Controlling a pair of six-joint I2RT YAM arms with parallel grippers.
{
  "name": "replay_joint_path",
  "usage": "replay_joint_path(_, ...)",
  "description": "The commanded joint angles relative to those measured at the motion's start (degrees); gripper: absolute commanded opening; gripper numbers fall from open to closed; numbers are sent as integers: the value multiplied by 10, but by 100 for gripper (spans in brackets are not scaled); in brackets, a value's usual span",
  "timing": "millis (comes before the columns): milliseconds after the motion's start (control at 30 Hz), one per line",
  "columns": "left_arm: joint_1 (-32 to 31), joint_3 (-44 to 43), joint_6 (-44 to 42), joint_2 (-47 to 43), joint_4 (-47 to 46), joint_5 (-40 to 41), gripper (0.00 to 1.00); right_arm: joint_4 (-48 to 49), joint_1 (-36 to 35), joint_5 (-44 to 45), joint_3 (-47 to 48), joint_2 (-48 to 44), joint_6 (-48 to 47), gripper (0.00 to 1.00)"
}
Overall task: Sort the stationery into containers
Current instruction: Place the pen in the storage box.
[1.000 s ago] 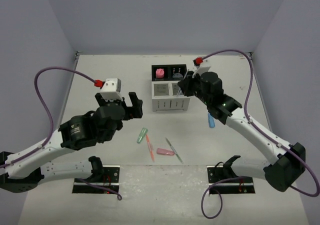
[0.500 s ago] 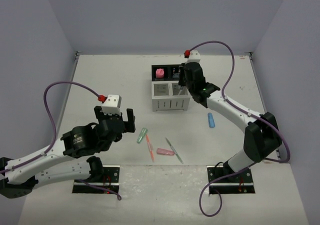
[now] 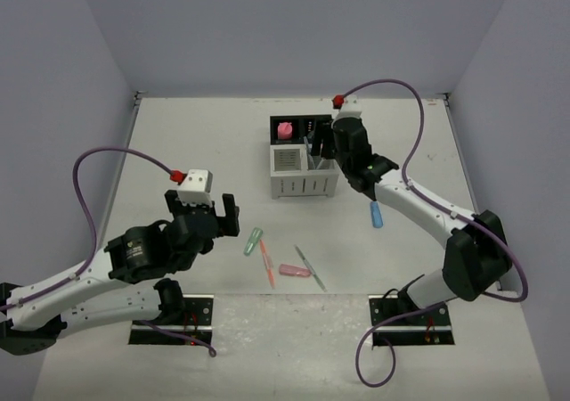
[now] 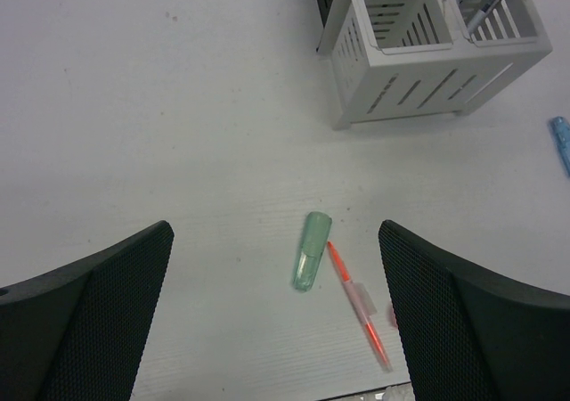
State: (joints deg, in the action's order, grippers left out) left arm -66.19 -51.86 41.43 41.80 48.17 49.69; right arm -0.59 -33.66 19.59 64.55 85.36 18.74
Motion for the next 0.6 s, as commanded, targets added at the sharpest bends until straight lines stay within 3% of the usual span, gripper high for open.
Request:
replay_joint_path(0, -1, -25, 18, -4, 28, 25, 100, 6, -3, -3, -8, -83, -2, 70)
replay_joint_path(133, -1, -31, 14, -5, 71, 37, 100, -64, -5, -36, -17, -139, 10, 70)
replay_joint_path(267, -1, -11, 18, -20, 63, 46, 100, -164, -18, -111, -32, -187, 16, 62)
replay_joint_path(433, 1, 13, 14, -28, 33, 45, 100, -329, -128, -96, -39, -179, 47, 59)
replay_joint_path(567, 2, 15, 14, -12, 33, 42, 100, -373, -195, -89, -94, -183, 116, 56)
